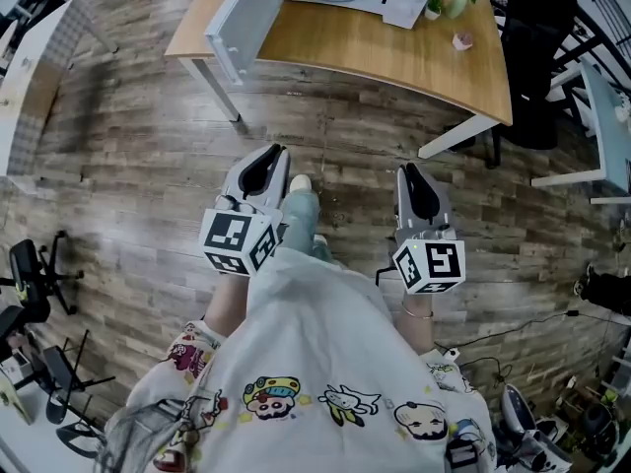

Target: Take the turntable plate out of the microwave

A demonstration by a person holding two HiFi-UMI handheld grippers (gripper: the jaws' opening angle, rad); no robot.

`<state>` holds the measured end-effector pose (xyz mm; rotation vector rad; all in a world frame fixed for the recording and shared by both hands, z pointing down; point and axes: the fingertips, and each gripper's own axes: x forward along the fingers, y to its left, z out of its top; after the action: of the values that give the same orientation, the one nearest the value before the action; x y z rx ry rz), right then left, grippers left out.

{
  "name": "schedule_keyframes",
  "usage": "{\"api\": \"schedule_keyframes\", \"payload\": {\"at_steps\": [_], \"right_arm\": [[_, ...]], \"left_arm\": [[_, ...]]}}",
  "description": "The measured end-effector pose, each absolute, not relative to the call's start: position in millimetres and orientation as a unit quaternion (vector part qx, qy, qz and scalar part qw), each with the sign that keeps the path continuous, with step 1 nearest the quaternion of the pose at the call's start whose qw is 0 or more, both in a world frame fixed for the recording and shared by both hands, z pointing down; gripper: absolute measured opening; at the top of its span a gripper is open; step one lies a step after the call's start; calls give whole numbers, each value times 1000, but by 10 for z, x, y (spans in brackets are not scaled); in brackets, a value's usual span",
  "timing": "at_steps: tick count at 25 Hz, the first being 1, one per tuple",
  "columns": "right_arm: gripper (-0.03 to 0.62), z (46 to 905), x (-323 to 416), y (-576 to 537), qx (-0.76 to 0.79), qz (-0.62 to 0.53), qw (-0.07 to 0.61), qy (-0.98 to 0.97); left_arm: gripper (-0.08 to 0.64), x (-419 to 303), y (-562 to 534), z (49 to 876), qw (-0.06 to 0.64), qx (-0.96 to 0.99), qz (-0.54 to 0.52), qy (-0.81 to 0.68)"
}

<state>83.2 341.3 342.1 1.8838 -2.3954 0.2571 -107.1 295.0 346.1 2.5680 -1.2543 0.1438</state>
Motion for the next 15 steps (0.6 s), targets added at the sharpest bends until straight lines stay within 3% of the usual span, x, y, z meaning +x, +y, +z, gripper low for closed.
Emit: {"api": "schedule_keyframes", "payload": {"at_steps": [15], "right_arm": [[108,3401,967,2238,611,92,42,-785]], "left_arm": [[64,-892,1707,3525,157,892,47,-422]]}}
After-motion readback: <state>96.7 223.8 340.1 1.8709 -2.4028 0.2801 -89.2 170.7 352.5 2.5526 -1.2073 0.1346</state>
